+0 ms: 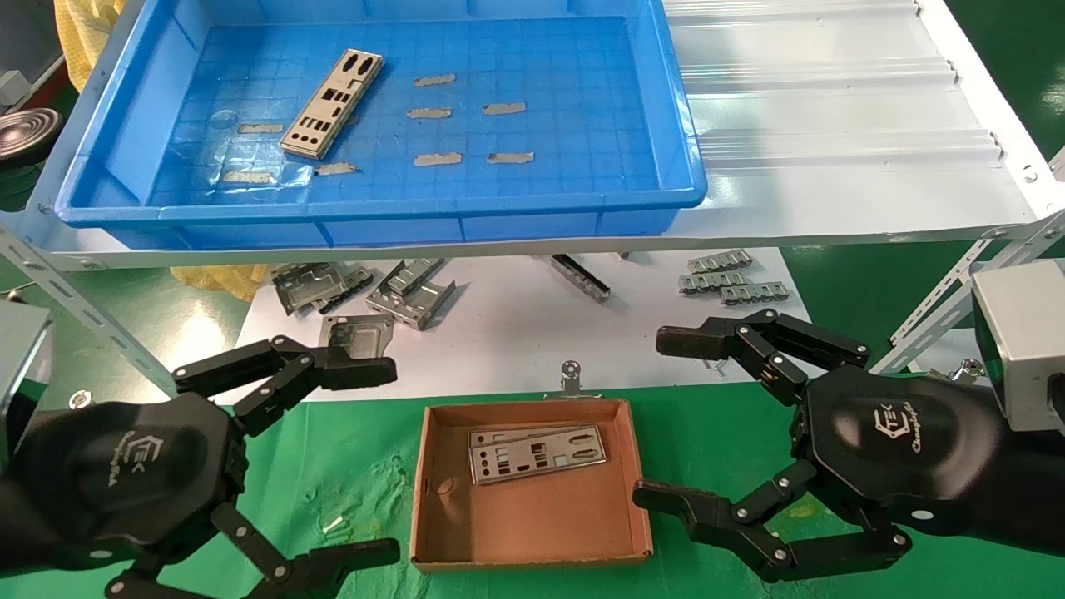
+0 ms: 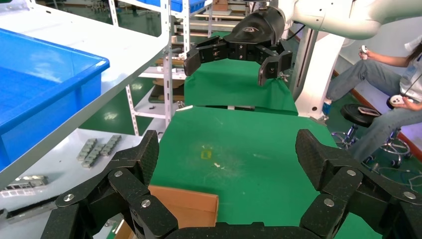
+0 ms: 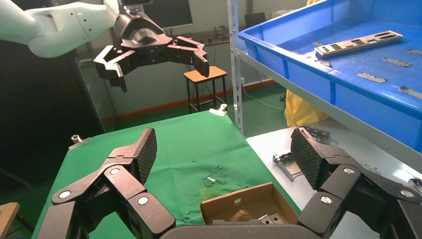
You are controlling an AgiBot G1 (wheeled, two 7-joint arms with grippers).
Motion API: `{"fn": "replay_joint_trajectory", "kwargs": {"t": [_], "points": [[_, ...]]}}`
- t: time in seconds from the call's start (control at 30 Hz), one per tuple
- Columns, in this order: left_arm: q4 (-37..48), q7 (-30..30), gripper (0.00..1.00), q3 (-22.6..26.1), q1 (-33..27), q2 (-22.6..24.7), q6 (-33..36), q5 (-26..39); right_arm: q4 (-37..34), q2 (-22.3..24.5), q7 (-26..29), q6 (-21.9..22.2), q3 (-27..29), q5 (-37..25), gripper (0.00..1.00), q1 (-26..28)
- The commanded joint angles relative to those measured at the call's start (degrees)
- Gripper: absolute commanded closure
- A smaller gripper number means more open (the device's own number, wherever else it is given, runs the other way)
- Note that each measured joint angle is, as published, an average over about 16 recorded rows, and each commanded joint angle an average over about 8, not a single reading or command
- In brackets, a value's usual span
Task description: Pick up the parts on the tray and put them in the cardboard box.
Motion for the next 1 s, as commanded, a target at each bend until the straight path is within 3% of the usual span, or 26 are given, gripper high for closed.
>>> {"fn": "replay_joint_trajectory", "kwargs": {"t": [0.03, 1.0], "points": [[0.0, 0.0, 0.00, 0.0, 0.0, 0.0, 0.0, 0.0, 0.0, 0.0, 0.0, 0.0, 0.0, 0.0, 0.00, 0.0], [0.0, 0.0, 0.00, 0.0, 0.0, 0.0, 0.0, 0.0, 0.0, 0.0, 0.0, 0.0, 0.0, 0.0, 0.00, 0.0]]}}
